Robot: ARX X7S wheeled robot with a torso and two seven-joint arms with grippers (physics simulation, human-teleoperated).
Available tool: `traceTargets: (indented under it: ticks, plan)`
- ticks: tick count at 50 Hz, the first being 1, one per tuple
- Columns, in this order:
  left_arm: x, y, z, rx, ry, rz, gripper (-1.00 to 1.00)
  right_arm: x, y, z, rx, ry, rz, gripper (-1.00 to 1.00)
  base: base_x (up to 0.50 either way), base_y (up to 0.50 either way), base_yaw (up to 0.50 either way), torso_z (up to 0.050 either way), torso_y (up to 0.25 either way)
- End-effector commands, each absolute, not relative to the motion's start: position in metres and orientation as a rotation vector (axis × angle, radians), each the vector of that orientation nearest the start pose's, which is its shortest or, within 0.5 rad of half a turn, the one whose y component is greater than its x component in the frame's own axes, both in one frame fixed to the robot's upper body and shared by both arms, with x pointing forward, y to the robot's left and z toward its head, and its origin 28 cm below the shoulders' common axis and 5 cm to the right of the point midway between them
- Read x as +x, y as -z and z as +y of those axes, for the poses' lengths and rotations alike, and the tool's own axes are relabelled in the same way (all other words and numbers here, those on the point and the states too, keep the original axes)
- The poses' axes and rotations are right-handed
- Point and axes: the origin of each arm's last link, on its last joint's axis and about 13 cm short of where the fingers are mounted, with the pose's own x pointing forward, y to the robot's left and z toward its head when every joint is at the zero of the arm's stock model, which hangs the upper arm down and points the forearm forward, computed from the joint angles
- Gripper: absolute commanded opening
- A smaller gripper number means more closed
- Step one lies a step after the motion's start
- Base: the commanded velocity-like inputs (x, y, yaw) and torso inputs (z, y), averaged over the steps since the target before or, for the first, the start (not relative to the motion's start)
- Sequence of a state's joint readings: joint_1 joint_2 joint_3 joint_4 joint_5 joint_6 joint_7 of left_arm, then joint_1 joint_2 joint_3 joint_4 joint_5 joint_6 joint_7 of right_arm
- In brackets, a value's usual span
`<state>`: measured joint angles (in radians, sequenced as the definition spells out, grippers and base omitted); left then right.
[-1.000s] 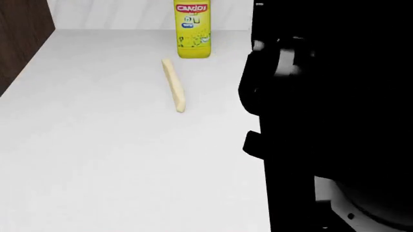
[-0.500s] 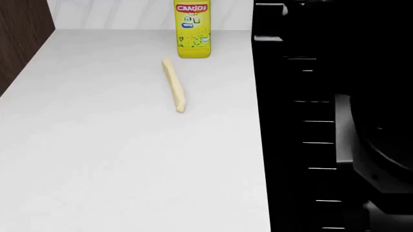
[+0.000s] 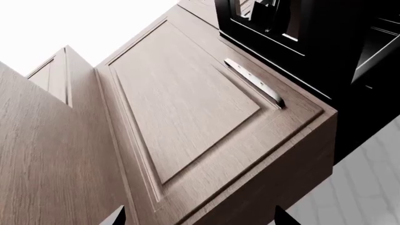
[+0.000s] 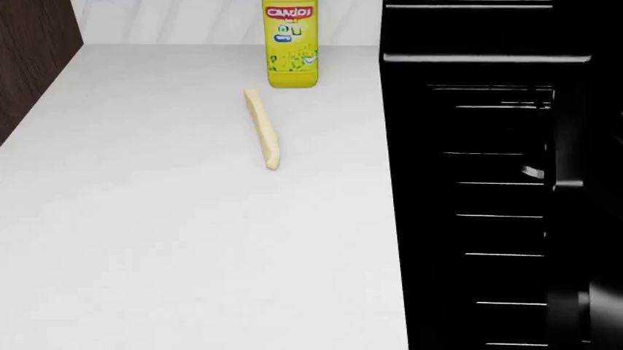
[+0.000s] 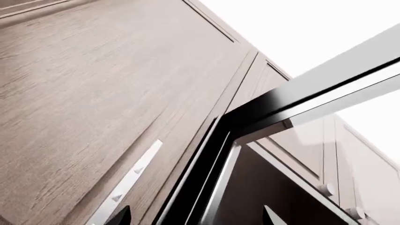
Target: Close the microwave door
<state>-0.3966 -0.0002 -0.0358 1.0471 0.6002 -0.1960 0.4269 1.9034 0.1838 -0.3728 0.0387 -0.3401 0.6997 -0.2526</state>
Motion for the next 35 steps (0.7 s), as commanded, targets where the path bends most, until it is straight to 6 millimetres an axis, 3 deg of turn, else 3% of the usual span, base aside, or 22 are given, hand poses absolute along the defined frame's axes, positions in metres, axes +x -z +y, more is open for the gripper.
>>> traceTargets:
  ticks: [1, 35]
  plan:
    - [0.158, -0.269, 0.229, 0.684, -0.134, -1.069, 1.0, 0.242, -0.551, -0.113, -0.666, 0.228, -1.051, 1.0, 0.0, 0.0, 0.0, 0.0, 0.0]
    - [0.161, -0.277, 0.228, 0.685, -0.124, -1.07, 1.0, 0.279, -0.565, -0.132, -0.523, 0.257, -1.018, 1.0, 0.0, 0.0, 0.0, 0.0, 0.0]
